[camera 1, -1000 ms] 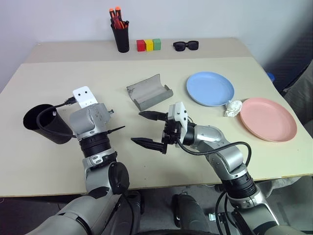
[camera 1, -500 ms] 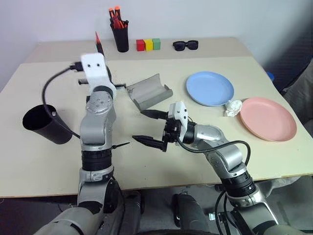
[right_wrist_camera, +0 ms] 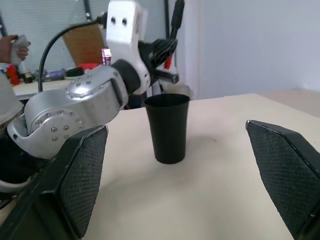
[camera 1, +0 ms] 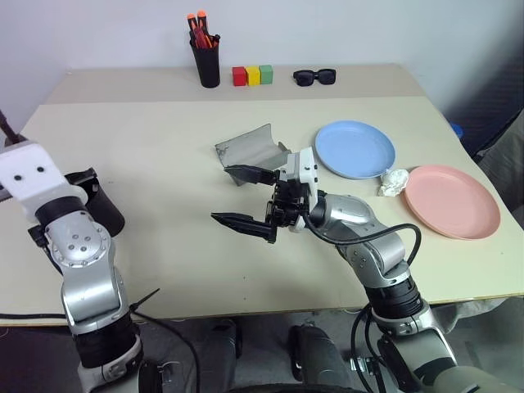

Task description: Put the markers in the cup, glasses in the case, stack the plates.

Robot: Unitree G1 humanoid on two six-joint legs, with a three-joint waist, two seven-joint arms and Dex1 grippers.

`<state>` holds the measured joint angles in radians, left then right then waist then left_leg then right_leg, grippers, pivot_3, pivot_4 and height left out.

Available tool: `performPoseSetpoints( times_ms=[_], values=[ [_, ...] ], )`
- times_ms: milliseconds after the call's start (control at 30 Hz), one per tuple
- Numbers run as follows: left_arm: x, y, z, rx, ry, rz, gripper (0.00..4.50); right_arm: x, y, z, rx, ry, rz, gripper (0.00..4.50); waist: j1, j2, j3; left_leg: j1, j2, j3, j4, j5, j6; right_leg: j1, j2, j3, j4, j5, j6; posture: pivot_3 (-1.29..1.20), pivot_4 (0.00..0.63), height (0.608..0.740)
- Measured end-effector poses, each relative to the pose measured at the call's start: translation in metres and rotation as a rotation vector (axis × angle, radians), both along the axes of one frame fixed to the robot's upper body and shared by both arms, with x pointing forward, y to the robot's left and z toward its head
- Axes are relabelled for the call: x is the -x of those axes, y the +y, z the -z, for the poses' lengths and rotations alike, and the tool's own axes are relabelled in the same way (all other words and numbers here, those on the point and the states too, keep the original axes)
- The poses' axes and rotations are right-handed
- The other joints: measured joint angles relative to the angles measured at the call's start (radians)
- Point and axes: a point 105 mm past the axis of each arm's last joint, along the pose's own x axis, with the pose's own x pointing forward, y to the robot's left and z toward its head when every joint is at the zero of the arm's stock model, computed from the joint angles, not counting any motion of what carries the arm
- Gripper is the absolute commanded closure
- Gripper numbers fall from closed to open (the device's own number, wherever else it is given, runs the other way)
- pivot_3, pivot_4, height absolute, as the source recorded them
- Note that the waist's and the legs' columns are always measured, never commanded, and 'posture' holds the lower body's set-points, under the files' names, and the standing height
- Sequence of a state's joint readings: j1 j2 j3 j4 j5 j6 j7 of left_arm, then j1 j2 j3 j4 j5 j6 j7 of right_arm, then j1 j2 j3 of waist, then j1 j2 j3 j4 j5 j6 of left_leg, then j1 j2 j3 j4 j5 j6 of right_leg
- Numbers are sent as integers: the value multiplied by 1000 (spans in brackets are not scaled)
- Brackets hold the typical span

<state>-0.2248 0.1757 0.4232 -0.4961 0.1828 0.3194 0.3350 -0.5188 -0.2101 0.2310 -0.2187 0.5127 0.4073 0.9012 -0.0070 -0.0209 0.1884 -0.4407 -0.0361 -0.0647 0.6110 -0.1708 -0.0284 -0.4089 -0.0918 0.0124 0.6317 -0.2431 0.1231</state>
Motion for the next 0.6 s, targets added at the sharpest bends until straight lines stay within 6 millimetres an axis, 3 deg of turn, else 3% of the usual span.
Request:
performPoseSetpoints(
  times_ms=[600],
  values=[
    [15, -4, 33, 59, 36, -26, 4486, 2, 5, 3, 6, 11, -41, 0, -4, 0, 0, 0, 0, 0, 0, 0, 0, 0, 0, 0, 0, 0, 0, 0, 150, 740]
  ],
)
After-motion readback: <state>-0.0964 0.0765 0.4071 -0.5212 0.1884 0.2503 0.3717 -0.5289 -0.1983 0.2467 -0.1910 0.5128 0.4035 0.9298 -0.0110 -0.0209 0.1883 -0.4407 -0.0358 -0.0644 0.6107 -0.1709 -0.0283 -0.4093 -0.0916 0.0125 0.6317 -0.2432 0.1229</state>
